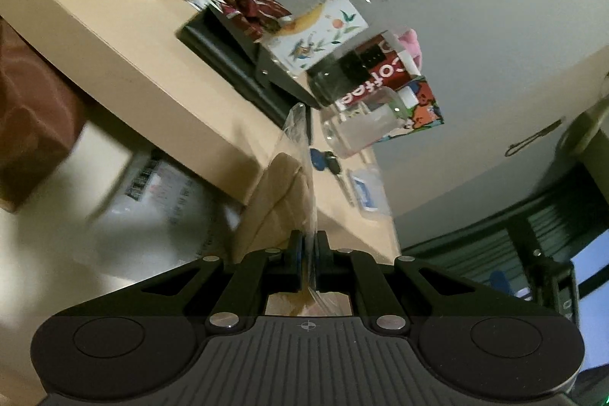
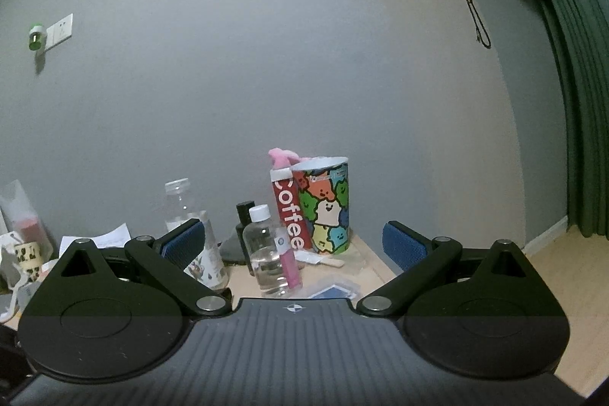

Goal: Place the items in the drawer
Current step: 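Lift the clear bag and carry it down into the open drawer with the left tool, then lower the clear bag onto the pink box and open the left tool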

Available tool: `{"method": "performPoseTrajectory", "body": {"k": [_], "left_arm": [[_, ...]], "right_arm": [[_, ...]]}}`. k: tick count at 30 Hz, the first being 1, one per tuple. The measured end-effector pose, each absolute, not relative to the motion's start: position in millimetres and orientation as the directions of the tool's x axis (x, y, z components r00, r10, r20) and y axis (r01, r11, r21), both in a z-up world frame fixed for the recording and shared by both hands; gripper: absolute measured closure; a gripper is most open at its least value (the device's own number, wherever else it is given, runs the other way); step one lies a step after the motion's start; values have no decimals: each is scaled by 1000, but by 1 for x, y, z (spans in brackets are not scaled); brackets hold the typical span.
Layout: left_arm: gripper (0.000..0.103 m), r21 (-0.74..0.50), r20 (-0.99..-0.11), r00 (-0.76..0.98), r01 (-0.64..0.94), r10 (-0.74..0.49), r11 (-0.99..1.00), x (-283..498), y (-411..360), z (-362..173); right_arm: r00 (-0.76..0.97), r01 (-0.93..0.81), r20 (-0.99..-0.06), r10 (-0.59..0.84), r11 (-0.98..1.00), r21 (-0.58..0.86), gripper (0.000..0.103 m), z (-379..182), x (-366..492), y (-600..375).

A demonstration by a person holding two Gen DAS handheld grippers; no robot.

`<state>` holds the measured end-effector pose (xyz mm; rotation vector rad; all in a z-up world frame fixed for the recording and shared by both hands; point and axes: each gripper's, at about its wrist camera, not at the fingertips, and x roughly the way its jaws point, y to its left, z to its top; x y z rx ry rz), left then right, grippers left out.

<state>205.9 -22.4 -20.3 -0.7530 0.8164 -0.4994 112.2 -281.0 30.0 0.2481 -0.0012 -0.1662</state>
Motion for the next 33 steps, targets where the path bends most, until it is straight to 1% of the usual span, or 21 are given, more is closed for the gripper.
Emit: {"method": "performPoseTrajectory", "body": {"k": [2,7,11,19,25,31,33], "left_arm": [[98,-736,-486,600,110,-635,667,205,-15,-24],[98,-687,-560,605,42,-565,726,204,3,-42],[98,-638,-613,595,15,-520,770,205,4,-55],[98,-592,-691,553,-64,-465,803,214,3,-77],[97,-634,-694,527,-122,-491,764,219,5,-90],[96,-686,-651,533,-111,-540,719,225,0,-83],[96,-689,-654,523,-111,-548,716,230,-4,-82]], "right_arm": [[986,163,-22,-163,955,246,0,30,113,-281],[987,158,-22,-157,957,245,0,31,111,-279],[988,156,-29,-154,959,237,0,30,112,-279],[987,163,-38,-158,959,232,0,29,112,-280],[986,165,-40,-160,958,235,0,29,111,-281],[986,167,-42,-161,955,243,0,29,112,-283],[986,166,-42,-160,956,243,0,29,113,-284]]}}
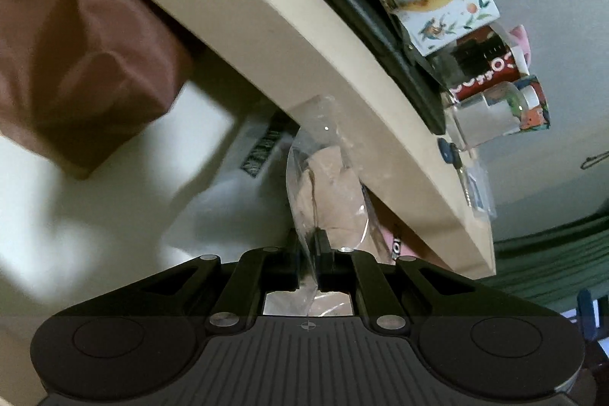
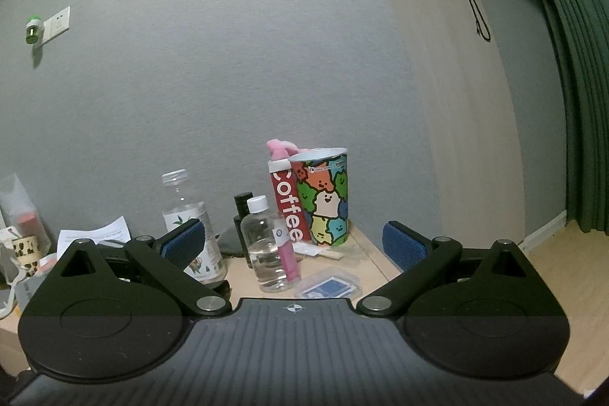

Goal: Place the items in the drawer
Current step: 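Lower the clear bag onto the pink box and open the left tool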

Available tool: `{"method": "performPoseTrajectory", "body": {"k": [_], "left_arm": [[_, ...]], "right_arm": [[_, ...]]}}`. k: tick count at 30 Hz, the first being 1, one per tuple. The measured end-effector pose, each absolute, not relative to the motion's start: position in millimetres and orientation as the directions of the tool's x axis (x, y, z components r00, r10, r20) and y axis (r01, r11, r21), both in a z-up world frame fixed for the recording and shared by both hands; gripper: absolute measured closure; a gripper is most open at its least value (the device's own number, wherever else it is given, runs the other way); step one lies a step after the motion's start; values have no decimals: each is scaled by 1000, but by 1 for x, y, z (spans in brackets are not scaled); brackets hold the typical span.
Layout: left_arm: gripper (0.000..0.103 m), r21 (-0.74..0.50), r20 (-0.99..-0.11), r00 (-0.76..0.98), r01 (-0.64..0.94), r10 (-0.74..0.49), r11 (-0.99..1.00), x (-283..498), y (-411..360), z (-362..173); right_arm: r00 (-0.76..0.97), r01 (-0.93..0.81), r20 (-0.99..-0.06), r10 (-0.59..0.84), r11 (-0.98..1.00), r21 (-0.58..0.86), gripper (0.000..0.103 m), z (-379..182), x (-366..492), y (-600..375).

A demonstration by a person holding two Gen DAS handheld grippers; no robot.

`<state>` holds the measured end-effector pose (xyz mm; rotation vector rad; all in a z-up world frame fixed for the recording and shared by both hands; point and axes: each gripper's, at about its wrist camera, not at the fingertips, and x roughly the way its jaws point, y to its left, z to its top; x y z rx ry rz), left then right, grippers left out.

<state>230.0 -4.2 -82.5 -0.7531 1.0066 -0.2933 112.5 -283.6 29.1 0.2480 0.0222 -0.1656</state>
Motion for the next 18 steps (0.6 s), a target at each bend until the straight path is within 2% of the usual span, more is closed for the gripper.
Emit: {"method": "performPoseTrajectory", "body": {"k": [5,11,15,18], "left_arm": [[96,-720,-651,497,-168,-573,673,239,-5,-95],[96,-646,-681,499,-63,-536,761,244,-20,-85],[96,-582,-704,505,-6,-499,813,244,-25,-82],[91,-501,-722,526,49,-449,864,240,-32,-76]], "right_arm": [[981,194,-42,-190,950,245,0,29,110,-273],[984,174,-66,-164,962,212,0,29,114,-277],[981,83,-177,-77,996,29,0,22,126,-268],[957,-8,-289,-27,993,-119,0,9,138,-254]]}}
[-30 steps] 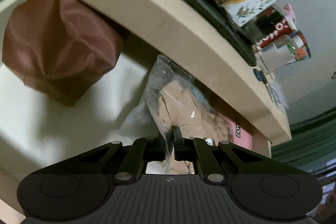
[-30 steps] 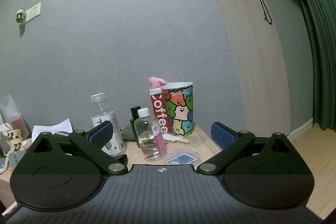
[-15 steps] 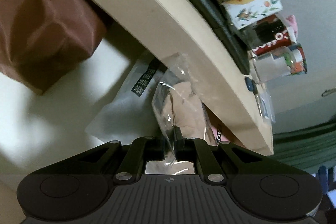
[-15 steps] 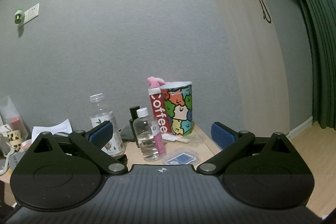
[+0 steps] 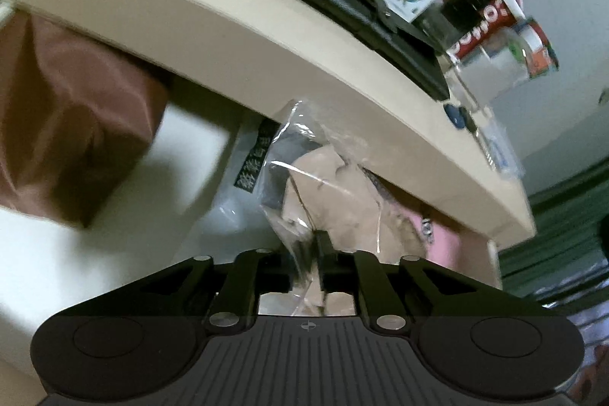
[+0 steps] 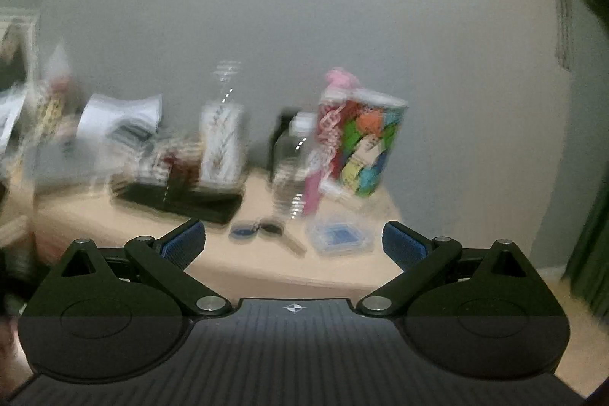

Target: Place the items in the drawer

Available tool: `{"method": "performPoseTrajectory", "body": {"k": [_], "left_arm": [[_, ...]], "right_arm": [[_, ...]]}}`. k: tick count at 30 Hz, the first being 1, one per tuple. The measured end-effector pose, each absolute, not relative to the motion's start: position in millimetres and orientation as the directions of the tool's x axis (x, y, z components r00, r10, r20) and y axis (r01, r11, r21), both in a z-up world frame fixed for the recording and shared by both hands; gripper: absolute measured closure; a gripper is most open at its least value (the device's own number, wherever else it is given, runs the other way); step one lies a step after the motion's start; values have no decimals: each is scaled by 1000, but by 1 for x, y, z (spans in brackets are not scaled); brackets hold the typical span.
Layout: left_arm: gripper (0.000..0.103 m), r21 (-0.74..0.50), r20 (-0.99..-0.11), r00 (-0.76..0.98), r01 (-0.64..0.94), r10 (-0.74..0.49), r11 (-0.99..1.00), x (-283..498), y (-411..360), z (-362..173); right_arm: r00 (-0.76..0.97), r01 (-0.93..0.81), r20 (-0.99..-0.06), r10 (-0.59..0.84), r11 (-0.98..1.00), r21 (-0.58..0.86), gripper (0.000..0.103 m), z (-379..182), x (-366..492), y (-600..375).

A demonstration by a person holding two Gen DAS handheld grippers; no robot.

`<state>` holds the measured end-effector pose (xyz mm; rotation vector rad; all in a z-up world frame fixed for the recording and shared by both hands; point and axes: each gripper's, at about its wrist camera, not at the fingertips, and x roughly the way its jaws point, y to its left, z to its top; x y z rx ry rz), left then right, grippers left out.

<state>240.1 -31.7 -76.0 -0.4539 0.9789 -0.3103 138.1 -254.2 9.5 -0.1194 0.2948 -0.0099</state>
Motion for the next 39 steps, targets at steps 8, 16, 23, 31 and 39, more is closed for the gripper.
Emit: {"method": "performPoseTrajectory", "body": {"k": [8,16,23,31,39], "left_arm": [[74,-391,-718,578,125,-387,912,231,-36,-68],[56,-349,-682,614,205,-398,915,223,-30,-65],[52,-347,-649,610,295,-455,890,224,-29,-71],[47,-449,-604,571,333,-556,829,232,-14,-83],[41,-445,-588,560,378,-583,812,232,-12,-83]], "right_arm": [[837,-198,-542,80,966,-163,2,-24,161,-237],[740,-174,-651,172,983,62,19,-44,180,-260],[691,-239,-688,222,968,72,19,-60,179,-248],[668,-299,-701,248,953,53,30,-69,185,-226],[673,-244,-705,223,967,72,80,-75,194,-223]]}}
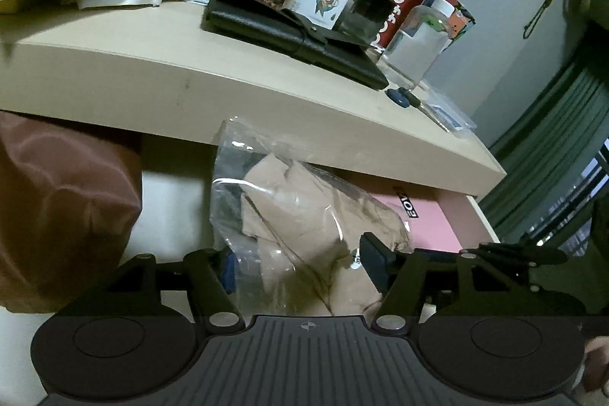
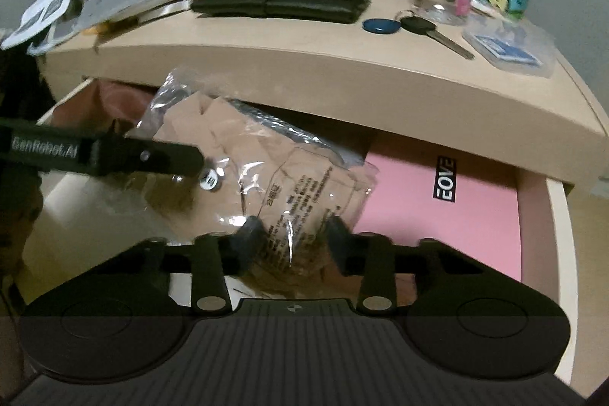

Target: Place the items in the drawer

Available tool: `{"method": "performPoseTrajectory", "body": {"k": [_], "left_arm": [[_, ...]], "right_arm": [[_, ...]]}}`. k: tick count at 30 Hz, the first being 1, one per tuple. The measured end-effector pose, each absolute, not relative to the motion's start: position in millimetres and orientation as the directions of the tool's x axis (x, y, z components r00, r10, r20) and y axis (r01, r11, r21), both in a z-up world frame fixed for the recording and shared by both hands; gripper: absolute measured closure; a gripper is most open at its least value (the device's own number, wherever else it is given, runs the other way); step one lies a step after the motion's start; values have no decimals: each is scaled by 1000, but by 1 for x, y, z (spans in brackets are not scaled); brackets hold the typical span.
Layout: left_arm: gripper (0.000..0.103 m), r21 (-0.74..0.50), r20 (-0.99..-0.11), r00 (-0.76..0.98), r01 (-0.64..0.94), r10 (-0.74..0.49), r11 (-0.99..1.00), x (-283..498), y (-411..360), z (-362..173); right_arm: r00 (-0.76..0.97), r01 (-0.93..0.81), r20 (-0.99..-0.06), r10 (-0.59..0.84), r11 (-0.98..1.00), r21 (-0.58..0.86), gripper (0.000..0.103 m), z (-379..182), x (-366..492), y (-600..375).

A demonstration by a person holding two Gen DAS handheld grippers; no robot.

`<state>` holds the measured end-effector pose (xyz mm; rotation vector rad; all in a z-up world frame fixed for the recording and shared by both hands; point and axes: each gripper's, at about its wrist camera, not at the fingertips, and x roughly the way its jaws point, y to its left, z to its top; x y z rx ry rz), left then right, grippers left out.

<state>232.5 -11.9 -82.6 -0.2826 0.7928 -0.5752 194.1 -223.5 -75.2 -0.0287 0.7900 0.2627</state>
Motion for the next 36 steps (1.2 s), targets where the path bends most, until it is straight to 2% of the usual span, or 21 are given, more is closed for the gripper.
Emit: {"method": "performPoseTrajectory", "body": {"k": [1,10,17,27,30,36], "left_arm": [[39,-447,-588,560,377,-584,811,232,-11,-83],[33,-378,-588,576,425,-568,823,224,-16,-80],[29,-448,-580,529,427,-619,785,226,-19,-83],[24,-366,-562,565,485,-604,795,215,-30,-77],[23,-365,-565,566,480,-600,797,216,-28,-77],[22,-374,-561,575,465,-595,803,219,-21,-78]], "right_arm": [[678,-225,-703,215,971,80,91,-75,194,-225],[721,-160,-665,197,980,117,99,-72,189,-232],[756,-121,-639,143,990,79,101,-53,182,-241],[749,41,-653,-111,992,-122,103,-51,188,-270],[740,50,-662,-120,991,-123,103,-56,194,-276],[731,-23,-670,-130,976,-214,100,-64,195,-264]]}}
